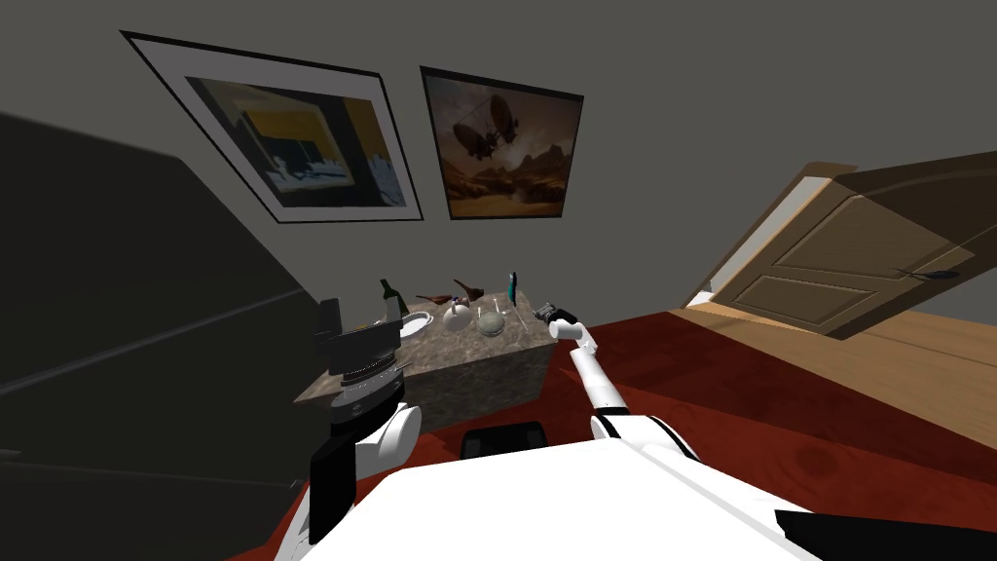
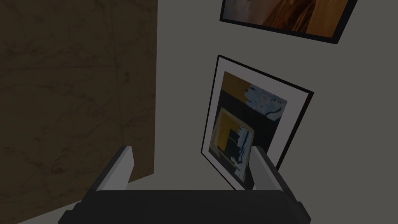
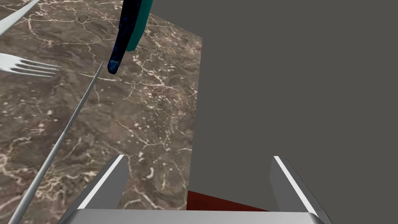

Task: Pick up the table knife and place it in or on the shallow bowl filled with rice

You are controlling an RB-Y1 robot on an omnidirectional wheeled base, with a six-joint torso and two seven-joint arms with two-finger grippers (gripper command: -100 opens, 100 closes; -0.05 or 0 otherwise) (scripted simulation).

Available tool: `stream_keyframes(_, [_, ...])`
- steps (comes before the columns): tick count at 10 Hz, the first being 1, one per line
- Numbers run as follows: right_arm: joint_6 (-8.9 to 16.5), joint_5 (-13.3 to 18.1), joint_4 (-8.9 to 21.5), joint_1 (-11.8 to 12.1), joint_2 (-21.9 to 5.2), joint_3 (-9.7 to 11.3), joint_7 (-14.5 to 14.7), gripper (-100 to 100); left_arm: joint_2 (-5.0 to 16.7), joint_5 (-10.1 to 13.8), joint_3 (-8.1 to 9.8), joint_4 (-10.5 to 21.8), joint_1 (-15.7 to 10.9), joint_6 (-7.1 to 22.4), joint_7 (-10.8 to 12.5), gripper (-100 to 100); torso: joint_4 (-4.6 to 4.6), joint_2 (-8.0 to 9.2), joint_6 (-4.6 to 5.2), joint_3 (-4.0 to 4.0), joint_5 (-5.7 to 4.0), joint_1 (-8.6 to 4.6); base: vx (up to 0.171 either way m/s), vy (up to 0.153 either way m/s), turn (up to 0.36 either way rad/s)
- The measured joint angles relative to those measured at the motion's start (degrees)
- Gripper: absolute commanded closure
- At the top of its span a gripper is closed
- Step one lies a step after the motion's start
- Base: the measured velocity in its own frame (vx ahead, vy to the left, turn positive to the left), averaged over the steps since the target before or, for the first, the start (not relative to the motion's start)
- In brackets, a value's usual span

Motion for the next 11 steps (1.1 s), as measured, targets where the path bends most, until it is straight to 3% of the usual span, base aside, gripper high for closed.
stream_keyframes(4, [3.22, -0.50, 6.06, -3.52, 0.48, 0.81, -5.39, -100, 0.00, 0.00, 0.00, 0.00, 0.00, 0.00, 0.00, 0, -0.01, -0.02, 0.00, -0.02, 0.00, -0.01, 0.015, 0.016, -0.008])
stream_keyframes(7, [6.79, -0.35, 7.82, -5.36, 0.94, 1.21, -9.32, -100, 0.00, 0.00, 0.00, 0.00, 0.00, 0.00, 0.00, 0, 0.00, 0.00, 0.01, 0.00, 0.00, -0.03, 0.017, 0.016, -0.010])
stream_keyframes(9, [9.00, -0.59, 11.57, -7.87, 1.12, 1.73, -12.33, -100, 0.00, 0.00, 0.00, 0.00, 0.00, 0.00, 0.00, 0, -0.02, -0.06, 0.00, -0.04, 0.00, 0.01, 0.027, 0.023, -0.011])
stream_keyframes(11, [11.24, -0.74, 13.07, -9.14, 1.24, 2.08, -14.93, -100, 0.00, 0.00, 0.00, 0.00, 0.00, 0.00, 0.00, 0, -0.01, -0.05, 0.01, -0.03, 0.00, -0.03, 0.032, 0.016, -0.013])
